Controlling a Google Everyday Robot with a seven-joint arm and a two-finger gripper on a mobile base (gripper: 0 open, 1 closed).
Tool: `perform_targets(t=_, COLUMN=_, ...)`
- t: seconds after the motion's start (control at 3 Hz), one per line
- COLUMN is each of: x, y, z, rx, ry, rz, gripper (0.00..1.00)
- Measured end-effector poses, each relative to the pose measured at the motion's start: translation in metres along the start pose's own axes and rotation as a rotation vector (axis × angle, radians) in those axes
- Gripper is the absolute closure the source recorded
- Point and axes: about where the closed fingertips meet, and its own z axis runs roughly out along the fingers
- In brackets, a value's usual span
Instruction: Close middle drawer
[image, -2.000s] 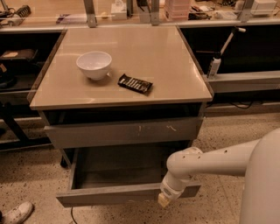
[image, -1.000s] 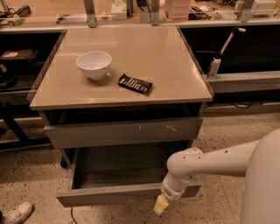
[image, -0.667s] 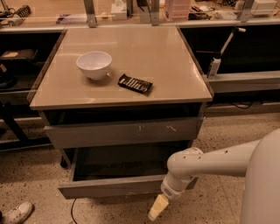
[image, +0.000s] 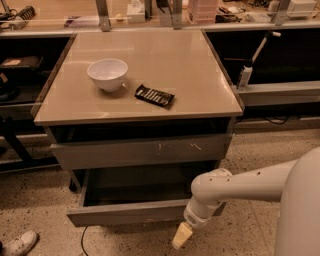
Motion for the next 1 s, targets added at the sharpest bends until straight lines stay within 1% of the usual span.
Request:
perform_targets(t=0.67, x=-0.0001, y=0.0, z=0.0001, rx=0.0, ry=0.0, rz=0.0, gripper=0.65)
perform_targets(t=1.0, x=-0.0063, y=-0.0011, z=0.0017, rx=-0.002, ry=0.0, rz=-0.015, gripper=0.89)
